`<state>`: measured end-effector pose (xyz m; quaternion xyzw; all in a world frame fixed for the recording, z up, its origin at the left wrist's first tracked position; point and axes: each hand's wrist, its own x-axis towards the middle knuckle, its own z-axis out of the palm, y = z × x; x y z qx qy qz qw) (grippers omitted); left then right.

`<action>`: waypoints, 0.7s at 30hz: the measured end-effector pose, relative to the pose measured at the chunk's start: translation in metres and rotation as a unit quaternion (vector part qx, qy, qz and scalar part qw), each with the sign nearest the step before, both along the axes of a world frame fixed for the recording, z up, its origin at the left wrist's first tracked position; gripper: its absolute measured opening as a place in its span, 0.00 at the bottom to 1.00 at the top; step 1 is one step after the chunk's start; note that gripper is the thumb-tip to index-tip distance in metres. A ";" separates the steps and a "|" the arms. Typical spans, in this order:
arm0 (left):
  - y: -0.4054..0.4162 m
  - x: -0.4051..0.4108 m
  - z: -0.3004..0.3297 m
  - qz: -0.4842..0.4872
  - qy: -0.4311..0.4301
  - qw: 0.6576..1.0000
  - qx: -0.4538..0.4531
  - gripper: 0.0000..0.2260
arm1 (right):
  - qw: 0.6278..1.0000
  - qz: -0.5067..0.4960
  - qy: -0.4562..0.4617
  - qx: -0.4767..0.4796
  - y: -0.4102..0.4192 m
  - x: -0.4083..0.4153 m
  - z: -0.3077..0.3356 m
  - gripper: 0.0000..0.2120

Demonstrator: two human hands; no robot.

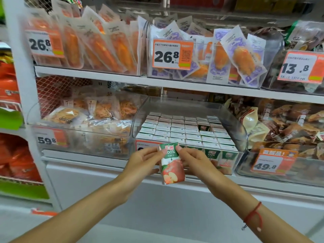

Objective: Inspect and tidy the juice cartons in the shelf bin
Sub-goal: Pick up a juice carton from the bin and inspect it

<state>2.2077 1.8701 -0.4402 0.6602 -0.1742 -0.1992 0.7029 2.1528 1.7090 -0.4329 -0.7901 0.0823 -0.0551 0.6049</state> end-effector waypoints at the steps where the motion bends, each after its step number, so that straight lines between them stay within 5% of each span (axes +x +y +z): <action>1: 0.001 0.001 -0.001 -0.013 0.005 1.000 0.013 0.13 | 1.000 -0.006 0.009 0.003 -0.002 0.000 -0.001 0.16; 13: -0.006 0.004 -0.003 0.015 0.000 1.000 -0.025 0.11 | 0.995 0.085 0.044 0.035 -0.018 -0.010 0.006 0.10; 21: -0.003 0.008 -0.001 0.003 0.010 1.000 -0.007 0.13 | 0.998 0.059 0.029 0.021 -0.019 -0.012 0.004 0.20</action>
